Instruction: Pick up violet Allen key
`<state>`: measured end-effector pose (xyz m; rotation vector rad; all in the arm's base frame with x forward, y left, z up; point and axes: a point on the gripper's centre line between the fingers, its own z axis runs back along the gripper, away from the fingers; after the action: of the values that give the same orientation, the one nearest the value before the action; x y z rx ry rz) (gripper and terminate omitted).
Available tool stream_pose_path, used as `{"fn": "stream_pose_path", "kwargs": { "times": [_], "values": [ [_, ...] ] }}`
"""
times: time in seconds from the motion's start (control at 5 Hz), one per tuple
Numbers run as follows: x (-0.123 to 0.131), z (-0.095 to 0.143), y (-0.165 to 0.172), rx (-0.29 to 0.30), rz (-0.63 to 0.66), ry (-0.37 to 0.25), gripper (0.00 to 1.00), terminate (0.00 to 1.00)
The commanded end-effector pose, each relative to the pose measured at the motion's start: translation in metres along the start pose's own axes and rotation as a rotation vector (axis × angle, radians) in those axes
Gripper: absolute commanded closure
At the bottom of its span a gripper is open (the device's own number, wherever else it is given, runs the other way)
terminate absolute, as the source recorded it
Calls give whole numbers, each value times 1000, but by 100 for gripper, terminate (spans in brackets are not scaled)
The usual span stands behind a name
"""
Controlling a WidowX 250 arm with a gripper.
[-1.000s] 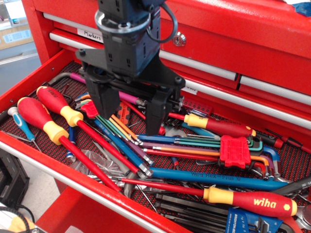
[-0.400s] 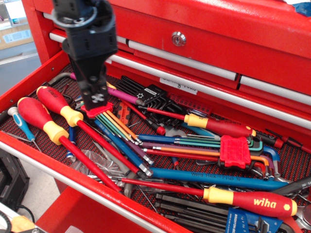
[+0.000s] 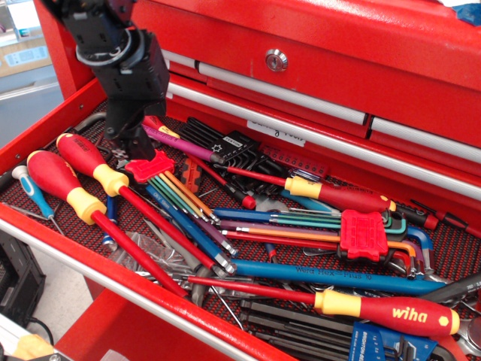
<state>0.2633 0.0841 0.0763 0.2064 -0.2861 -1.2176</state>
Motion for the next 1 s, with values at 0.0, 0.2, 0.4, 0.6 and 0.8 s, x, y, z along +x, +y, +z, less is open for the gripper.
{"fn": "stream_pose_path", "kwargs": {
  "times": [0.0,0.2,0.4,0.6,0.8],
  "values": [
    [15,-12,26,53,-419,-159,0,0],
    [18,-25,34,36,-504,-201,0,0],
    [18,-35,37,67,-532,-219,0,0],
    [17,-44,34,70,-505,-222,0,0],
    [17,-50,32,90,-491,-217,0,0]
  ]
}}
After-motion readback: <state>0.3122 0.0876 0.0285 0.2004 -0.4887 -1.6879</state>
